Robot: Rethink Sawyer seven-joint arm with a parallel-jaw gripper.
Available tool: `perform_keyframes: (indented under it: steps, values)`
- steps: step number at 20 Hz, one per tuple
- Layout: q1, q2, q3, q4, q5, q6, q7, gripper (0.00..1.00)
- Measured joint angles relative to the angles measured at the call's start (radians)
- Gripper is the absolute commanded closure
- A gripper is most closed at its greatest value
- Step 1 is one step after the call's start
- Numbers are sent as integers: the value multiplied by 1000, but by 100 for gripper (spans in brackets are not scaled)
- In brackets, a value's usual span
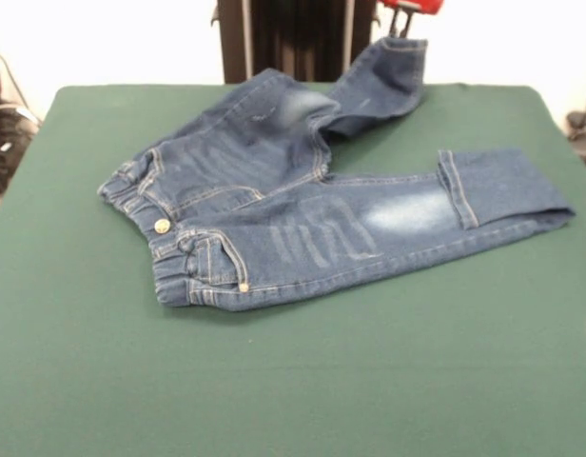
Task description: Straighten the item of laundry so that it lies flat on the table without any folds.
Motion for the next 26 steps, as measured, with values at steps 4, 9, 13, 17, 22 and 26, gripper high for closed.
perform_keyframes:
  steps: [4, 9, 13, 17, 22, 26]
  values:
    - [25, 0, -6, -10, 35, 0, 3, 100]
    - [40, 0, -8, -36, 88, 0, 3, 100]
    - [40, -2, -9, -53, 113, 0, 3, 100]
    - [40, -5, -10, -83, 164, 0, 3, 100]
    - [38, -8, -10, -124, 211, 0, 3, 100]
    - [22, -29, -9, -149, 277, 0, 3, 100]
